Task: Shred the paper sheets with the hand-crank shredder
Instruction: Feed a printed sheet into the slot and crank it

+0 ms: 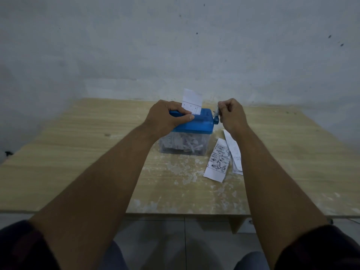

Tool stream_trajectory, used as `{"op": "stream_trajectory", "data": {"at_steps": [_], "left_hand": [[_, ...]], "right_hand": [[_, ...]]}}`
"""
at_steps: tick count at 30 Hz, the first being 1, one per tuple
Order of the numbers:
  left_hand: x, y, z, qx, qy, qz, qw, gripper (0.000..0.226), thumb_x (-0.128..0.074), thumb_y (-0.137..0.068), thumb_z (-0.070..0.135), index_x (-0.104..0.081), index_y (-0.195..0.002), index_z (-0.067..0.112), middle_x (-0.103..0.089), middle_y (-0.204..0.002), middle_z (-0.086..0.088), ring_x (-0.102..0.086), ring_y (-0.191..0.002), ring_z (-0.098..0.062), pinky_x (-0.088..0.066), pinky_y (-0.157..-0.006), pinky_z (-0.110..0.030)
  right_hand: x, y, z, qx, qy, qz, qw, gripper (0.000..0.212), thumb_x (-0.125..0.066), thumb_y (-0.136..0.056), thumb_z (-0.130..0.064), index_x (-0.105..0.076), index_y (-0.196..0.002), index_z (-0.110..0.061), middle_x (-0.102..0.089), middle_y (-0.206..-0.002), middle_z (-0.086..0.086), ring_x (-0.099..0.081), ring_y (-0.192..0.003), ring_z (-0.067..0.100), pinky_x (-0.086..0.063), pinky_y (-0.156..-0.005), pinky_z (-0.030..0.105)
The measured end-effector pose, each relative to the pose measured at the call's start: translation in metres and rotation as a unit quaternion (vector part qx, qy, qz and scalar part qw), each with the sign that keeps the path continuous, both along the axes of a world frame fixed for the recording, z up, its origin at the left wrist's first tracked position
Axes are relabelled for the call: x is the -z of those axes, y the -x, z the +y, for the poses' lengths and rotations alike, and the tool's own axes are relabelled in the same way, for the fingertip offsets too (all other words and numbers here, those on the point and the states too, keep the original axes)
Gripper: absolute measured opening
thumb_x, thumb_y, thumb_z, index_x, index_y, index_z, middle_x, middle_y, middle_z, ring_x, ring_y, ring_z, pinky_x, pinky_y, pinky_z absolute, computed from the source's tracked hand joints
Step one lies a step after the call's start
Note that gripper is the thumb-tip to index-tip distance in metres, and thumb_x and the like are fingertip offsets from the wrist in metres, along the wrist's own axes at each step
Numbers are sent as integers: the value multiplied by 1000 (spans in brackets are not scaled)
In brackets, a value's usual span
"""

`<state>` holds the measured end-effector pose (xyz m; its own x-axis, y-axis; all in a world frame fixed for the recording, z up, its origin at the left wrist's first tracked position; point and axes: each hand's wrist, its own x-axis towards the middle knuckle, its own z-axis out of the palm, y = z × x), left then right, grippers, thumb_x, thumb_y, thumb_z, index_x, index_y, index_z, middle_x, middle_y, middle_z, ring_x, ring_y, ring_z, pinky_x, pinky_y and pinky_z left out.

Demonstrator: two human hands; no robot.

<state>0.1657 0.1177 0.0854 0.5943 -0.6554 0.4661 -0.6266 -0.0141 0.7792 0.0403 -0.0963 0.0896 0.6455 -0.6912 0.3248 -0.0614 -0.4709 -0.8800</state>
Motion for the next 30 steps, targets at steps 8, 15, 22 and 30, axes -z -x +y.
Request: {"op": "stream_trajectory", "data": {"at_steps": [8, 15, 22, 30], "left_hand": [[0, 6, 2, -7, 11, 2, 1000, 16, -89, -86, 33, -87, -97, 21, -80, -101, 13, -71, -94, 3, -54, -73, -10], [1, 5, 0, -9, 17, 12, 1000, 15, -90, -84, 33, -87, -95, 23, -79, -101, 15, -72, -93, 3, -56, -75, -13], [-2, 1, 2, -3, -14, 10, 1000, 16, -88, -85, 40, -87, -96, 28, -78, -108, 14, -70, -100, 1, -53, -79, -11], [-4, -1, 5, 1, -42, 0, 999, 14, -86, -85, 50, -84, -98, 45, -76, -127, 3, -66, -121, -11, -53, -100, -30]], "right_hand": [[57, 30, 21, -3, -67, 91, 994, 22, -50, -105, -28, -58, -93, -13, -63, -78, 7, -55, -71, 22, -46, -67, 39], [59, 74, 58, 8, -101, -44, 994, 24, -56, -107, -35, -60, -91, -16, -60, -76, 0, -51, -64, 11, -43, -67, 35], [9, 69, 67, -1, -50, -143, 988, 13, -57, -108, -22, -60, -107, -9, -68, -79, -13, -57, -64, -3, -46, -66, 22], [-22, 12, 16, 5, 10, -77, 997, 33, -60, -103, -43, -55, -92, -12, -72, -79, 7, -67, -71, 26, -56, -77, 44]]}}
